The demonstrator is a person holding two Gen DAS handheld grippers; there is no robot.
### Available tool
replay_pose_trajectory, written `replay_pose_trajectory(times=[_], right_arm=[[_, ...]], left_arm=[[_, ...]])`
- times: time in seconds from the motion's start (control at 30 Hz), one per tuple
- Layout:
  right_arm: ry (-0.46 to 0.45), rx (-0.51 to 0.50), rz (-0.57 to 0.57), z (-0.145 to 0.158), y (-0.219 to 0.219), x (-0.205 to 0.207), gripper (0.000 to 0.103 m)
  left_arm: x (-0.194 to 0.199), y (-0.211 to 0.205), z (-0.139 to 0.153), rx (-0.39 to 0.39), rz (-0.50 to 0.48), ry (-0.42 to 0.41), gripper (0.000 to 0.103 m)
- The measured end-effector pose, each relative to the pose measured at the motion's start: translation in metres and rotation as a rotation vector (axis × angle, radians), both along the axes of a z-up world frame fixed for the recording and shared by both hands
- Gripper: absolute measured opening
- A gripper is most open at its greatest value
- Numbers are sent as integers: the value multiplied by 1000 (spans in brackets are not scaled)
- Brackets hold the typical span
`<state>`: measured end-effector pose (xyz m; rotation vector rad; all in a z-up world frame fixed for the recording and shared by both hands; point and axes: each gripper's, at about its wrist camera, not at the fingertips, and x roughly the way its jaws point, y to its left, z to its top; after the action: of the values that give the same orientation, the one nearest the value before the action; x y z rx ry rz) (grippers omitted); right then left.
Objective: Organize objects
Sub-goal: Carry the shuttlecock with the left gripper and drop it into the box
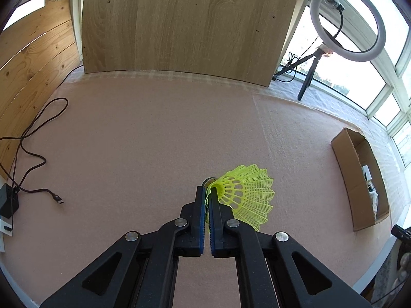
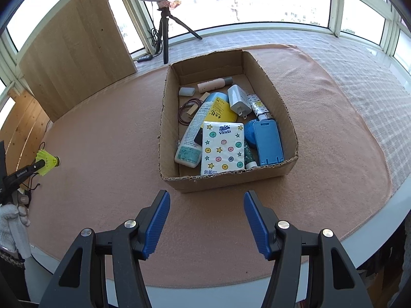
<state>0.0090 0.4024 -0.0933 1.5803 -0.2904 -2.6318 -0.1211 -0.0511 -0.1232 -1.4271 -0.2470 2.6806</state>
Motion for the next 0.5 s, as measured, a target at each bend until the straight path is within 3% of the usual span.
replay_pose_trajectory(times=[0.3, 0.5], right_arm=[[27, -6, -19, 10, 33, 15, 56], [41, 7, -27, 13, 53, 25, 56]], left_arm=[[-32, 131, 47, 49, -208, 107, 2], [-54, 235, 62, 55, -347, 143, 2]])
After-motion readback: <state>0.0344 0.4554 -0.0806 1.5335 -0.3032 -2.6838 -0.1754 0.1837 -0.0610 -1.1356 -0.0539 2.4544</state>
